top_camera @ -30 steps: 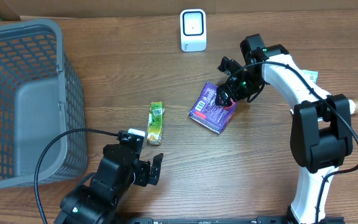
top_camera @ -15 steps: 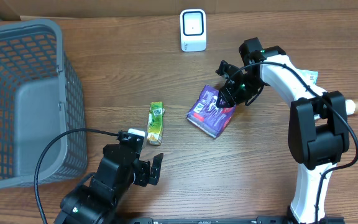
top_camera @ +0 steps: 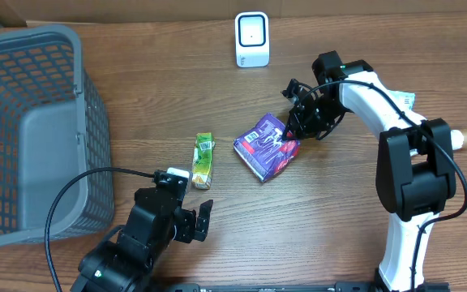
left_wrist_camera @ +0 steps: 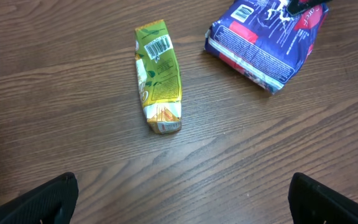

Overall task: Scan the item barcode
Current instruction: 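Drag the purple pack rightward with the right gripper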

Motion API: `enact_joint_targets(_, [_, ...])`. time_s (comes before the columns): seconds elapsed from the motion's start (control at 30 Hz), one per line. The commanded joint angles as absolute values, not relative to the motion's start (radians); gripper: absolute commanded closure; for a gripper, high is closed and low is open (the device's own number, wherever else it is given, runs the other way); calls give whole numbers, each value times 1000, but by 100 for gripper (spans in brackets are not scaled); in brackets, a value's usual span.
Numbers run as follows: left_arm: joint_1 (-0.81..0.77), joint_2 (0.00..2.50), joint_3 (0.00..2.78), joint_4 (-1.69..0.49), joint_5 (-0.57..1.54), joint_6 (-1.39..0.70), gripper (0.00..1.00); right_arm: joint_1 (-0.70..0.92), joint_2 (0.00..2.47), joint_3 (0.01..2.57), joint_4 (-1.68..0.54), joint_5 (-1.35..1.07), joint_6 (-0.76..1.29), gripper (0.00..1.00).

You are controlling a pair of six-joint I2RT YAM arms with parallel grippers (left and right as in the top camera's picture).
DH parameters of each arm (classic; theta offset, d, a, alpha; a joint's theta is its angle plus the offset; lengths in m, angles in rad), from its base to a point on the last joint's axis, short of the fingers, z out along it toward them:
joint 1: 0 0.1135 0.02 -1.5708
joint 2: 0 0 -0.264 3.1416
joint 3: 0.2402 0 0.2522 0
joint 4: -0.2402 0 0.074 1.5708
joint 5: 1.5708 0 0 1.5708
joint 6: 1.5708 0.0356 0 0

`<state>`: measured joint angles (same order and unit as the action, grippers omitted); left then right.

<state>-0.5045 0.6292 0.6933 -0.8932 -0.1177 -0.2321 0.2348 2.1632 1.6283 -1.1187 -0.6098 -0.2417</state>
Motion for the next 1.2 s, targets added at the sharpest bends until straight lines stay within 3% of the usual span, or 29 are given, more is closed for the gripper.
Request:
enact_joint_targets(0.0, [-513,630,690,-891,-131,-216,0,197,2170,1623,-1116,-631,-141,96])
enact_joint_targets(0.4, [-513,630,690,-891,-131,-216,0,43,2057,1623,-1108,-555,136,96])
enact_joint_targets(0.83, [-513,630,690,-891,-131,-216,0,49,1943,1580,-1116,-462,170,95])
enact_joint_targets(1.0, [-513,630,690,-891,-131,-216,1,78,1943,1456,-1019,-369,290,68])
enact_joint_targets(1.07, [-513,630,690,-891,-131,-216,0,89,1943,1409,-976,-357,292,51])
enact_joint_targets(1.17, [-513,630,690,-891,-131,-216,0,96,1943,1377,-946,-286,292,16])
